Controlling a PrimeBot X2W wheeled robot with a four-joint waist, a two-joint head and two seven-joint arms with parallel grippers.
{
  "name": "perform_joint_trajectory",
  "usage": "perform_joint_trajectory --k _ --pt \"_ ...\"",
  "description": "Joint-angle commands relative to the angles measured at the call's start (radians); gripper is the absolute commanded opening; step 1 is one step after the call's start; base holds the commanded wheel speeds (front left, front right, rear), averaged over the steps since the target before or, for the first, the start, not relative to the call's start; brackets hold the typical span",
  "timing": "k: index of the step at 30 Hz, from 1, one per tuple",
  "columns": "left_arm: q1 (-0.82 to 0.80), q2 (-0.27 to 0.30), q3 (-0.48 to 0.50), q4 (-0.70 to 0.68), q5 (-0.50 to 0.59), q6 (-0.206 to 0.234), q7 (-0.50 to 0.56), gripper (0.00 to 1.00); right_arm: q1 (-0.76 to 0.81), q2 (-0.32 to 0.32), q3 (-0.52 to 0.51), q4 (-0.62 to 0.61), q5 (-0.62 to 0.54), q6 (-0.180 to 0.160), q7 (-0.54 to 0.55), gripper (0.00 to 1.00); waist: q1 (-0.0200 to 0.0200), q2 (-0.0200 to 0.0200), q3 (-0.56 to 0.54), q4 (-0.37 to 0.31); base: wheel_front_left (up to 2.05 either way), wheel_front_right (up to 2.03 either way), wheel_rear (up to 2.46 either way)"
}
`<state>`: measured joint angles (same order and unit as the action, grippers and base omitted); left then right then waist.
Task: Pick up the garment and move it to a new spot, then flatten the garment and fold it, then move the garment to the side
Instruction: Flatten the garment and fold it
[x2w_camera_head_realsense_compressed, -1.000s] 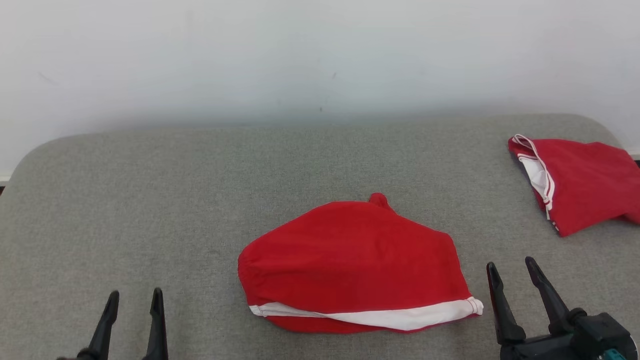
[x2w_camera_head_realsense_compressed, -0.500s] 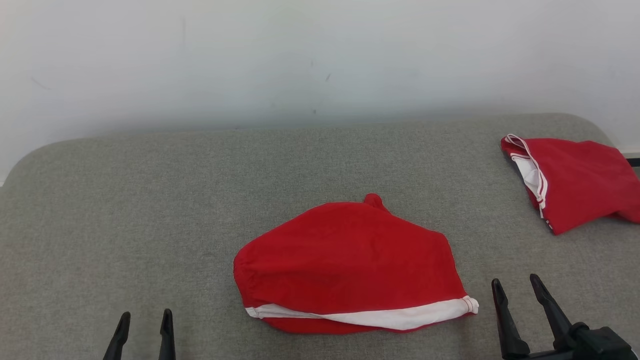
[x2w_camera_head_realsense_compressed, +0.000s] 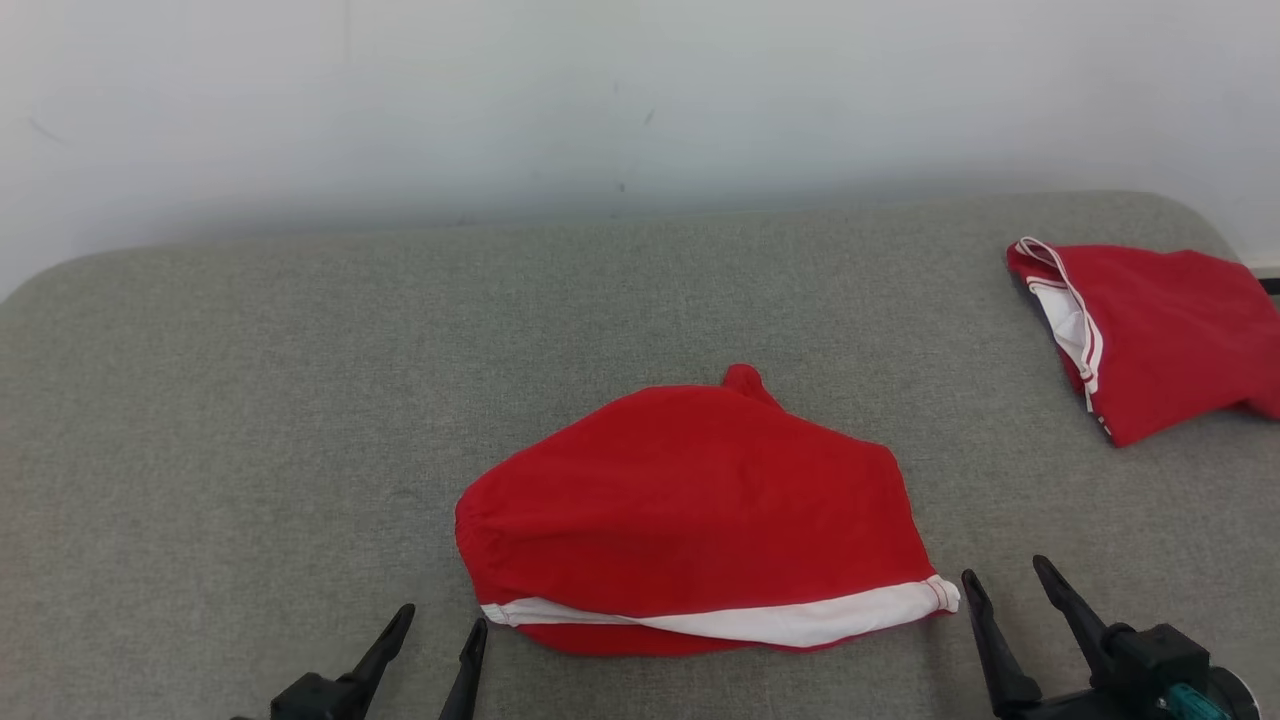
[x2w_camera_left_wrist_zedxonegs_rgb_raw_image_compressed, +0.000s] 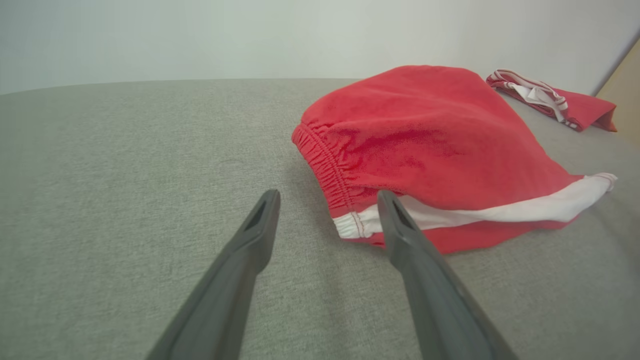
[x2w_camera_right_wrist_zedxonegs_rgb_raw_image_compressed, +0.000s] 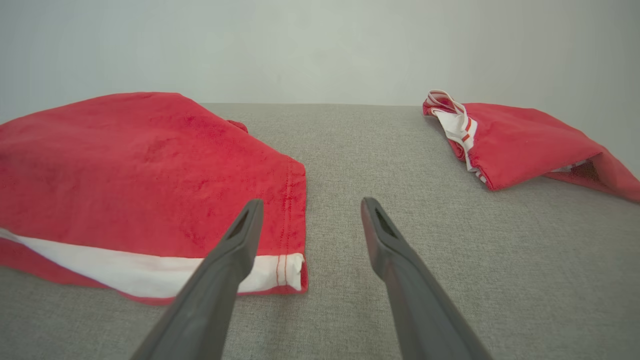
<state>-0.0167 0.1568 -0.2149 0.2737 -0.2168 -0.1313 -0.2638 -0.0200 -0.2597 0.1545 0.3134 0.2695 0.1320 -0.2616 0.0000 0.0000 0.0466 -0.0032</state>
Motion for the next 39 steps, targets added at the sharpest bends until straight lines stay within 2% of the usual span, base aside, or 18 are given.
perform_joint_trajectory --k 1,13,23,24,25,26,27,31,39 --pt "-0.034 0.02 -0.024 0.028 -0.021 0.002 0.0 1.0 -0.026 -0.014 0.017 0.021 0.014 -0.003 -0.004 1.0 0.0 0.0 0.021 -0.009 0.0 0.0 0.0" --pt "-0.25 0.13 -0.274 0.253 -0.18 0.002 0.0 1.0 -0.192 -0.061 0.235 0.241 0.107 -0.003 -0.003 1.0 0.0 0.0 0.109 -0.033 0.0 0.0 0.0" --pt "-0.357 0.166 -0.444 0.284 -0.253 0.002 0.0 1.0 -0.262 -0.089 0.378 0.279 0.186 -0.003 -0.004 1.0 0.0 0.0 0.13 -0.033 0.0 0.0 0.0" --pt "-0.362 0.168 -0.452 0.286 -0.257 0.002 0.0 1.0 -0.267 -0.091 0.388 0.279 0.192 -0.003 -0.004 0.95 0.0 0.0 0.131 -0.032 0.0 0.0 0.0" --pt "-0.37 0.171 -0.461 0.279 -0.262 0.002 0.0 0.84 -0.273 -0.091 0.397 0.28 0.198 -0.003 -0.004 0.79 0.0 0.0 0.133 -0.032 0.0 0.0 0.0" --pt "-0.375 0.173 -0.463 0.271 -0.269 0.002 0.0 0.18 -0.276 -0.091 0.408 0.279 0.203 -0.003 -0.004 0.33 0.0 0.0 0.134 -0.032 0.0 0.0 0.0" --pt "-0.374 0.173 -0.464 0.269 -0.275 0.002 0.0 0.0 -0.282 -0.092 0.414 0.271 0.203 -0.003 -0.004 0.0 0.0 0.0 0.134 -0.031 0.0 0.0 0.0" --pt "-0.36 0.173 -0.455 0.249 -0.284 0.002 0.0 0.0 -0.288 -0.102 0.408 0.25 0.209 -0.003 -0.004 0.0 0.0 0.0 0.134 -0.031 0.0 0.0 0.0" --pt "-0.311 0.185 -0.385 0.112 -0.284 0.002 0.0 0.0 -0.271 -0.12 0.345 0.133 0.214 -0.003 -0.004 0.0 0.0 0.0 0.12 -0.017 0.0 0.0 0.0"
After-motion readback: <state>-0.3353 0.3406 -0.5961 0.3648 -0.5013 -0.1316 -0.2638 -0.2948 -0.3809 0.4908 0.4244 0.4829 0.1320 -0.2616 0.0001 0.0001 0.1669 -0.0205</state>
